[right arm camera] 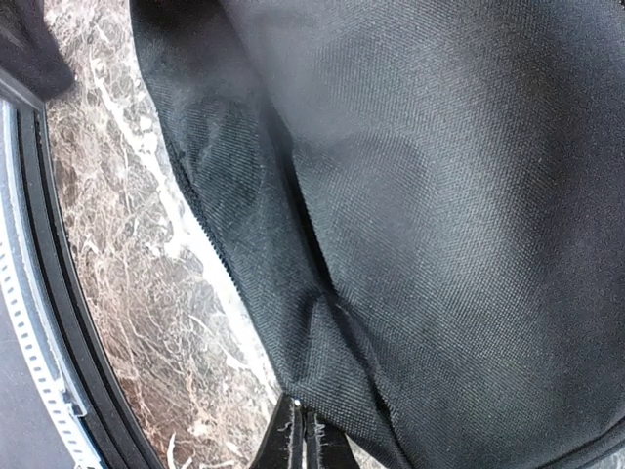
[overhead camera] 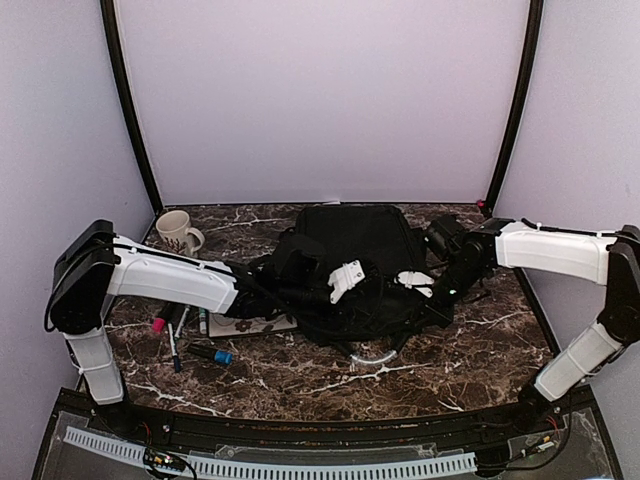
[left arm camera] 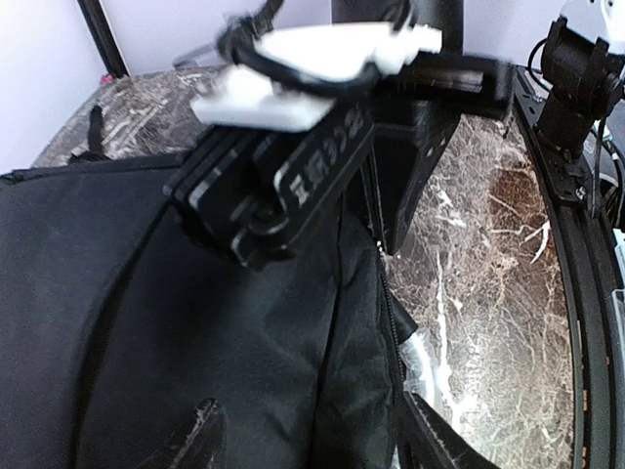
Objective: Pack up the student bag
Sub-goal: Hold the student bag at the center of the board.
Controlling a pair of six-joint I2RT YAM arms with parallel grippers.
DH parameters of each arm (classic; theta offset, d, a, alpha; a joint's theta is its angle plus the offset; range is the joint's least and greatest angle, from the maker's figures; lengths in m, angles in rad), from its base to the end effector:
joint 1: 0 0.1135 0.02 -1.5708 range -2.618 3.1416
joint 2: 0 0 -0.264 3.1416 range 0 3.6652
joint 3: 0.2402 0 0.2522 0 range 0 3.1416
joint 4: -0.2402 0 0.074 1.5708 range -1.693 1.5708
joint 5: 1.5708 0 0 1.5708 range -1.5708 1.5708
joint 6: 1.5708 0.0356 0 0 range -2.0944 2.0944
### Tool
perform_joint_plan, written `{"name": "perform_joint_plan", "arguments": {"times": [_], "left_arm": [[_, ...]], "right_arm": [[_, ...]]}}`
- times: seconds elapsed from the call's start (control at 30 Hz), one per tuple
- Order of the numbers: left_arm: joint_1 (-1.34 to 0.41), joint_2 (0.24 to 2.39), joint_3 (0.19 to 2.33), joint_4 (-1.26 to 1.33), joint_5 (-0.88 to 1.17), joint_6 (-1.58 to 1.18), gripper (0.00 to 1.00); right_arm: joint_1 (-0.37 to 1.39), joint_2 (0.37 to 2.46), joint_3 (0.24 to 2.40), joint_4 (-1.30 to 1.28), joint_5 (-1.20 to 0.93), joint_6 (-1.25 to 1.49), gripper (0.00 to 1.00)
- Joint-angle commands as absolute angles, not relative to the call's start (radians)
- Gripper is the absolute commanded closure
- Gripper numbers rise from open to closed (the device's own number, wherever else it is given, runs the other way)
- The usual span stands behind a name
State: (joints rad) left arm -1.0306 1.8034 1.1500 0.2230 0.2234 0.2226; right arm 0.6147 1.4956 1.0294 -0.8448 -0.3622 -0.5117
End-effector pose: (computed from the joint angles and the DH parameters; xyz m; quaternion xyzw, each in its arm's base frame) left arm 0.2044 -0.3562 0.2238 0.5393 0.6423 -0.2972 0.4564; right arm 0.2162 0.1680 0.2166 -0.5405 0.8123 0.1849 0.1181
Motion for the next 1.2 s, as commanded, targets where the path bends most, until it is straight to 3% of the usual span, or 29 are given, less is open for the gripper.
{"name": "perform_joint_plan", "arguments": {"times": [0.0, 0.4, 0.73, 1.07, 1.17], "left_arm": [[-1.032, 1.870, 1.180, 0.297, 0.299, 0.213, 0.40], [-1.061, 1.991, 1.226, 0.407, 0.347, 0.325, 0.38], [-1.078, 2.051, 1.248, 0.460, 0.260, 0.346, 0.50], [-1.090, 2.072, 1.253, 0.453, 0.216, 0.364, 0.84], [-1.096, 2.064, 1.252, 0.446, 0.204, 0.375, 0.98]], "right_arm": [[0.617, 1.481, 1.004, -0.728, -0.429, -0.502, 1.00], [0.615, 1.529, 0.979, -0.703, -0.482, -0.488, 1.00], [0.610, 1.519, 0.997, -0.714, -0.511, -0.492, 1.00], [0.597, 1.506, 0.980, -0.711, -0.508, -0.489, 1.00], [0.582, 1.517, 0.975, -0.721, -0.473, -0.486, 1.00]]}}
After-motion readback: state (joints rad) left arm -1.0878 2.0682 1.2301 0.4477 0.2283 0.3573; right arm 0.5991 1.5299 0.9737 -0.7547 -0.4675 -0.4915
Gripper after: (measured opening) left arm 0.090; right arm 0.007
